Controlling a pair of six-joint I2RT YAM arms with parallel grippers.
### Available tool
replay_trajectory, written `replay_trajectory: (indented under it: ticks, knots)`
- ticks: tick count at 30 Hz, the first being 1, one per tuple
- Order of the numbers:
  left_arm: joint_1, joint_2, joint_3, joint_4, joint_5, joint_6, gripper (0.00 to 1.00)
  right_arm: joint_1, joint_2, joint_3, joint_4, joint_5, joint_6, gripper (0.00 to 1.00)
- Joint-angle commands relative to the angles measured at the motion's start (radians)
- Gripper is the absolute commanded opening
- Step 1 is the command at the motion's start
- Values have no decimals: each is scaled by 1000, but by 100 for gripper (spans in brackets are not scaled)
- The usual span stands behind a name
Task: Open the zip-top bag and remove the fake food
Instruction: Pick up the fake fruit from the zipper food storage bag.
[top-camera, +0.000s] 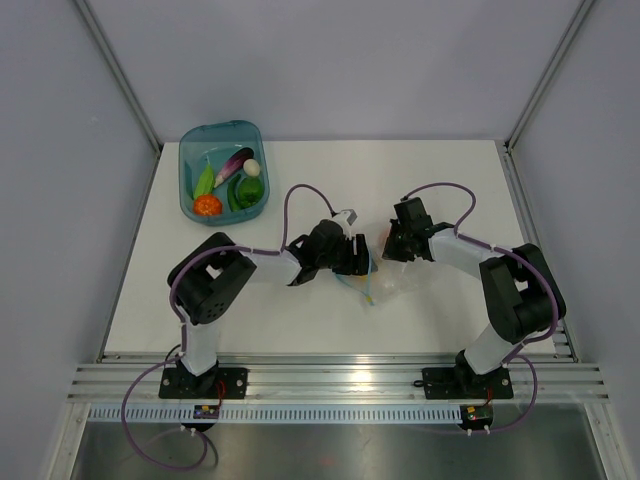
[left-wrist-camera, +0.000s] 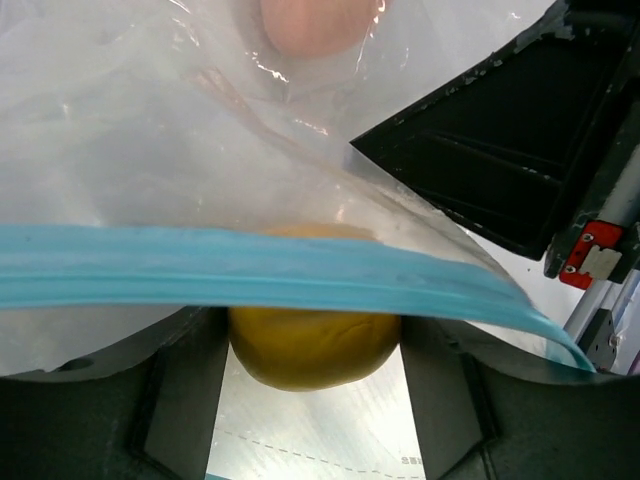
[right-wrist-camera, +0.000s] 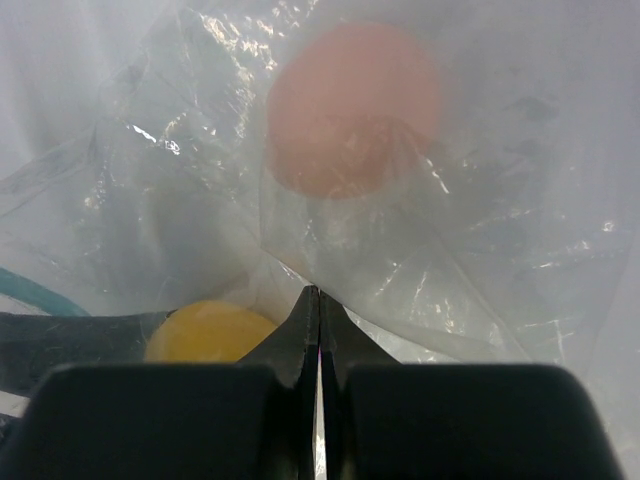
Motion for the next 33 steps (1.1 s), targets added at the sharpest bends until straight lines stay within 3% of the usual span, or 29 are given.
replay_trajectory:
  ticks: [1,7,10,19,33]
  knots:
    - [0,16,17,-24,15,9,59,-7,-10,23,10,-7,9,0]
    - [4,10,29,-45,22,30,42,-7,-13,23,11,-6,11,0]
    - [17,-9,43,-96,1,50,40,-7,-16,21,11,2,11,0]
    - [43,-197,-6,-226,-191,115,40,-10,-30,12,9,45,25,0]
    - [121,-381,-63,-291,-321,151,39,-9,-35,11,9,74,20,0]
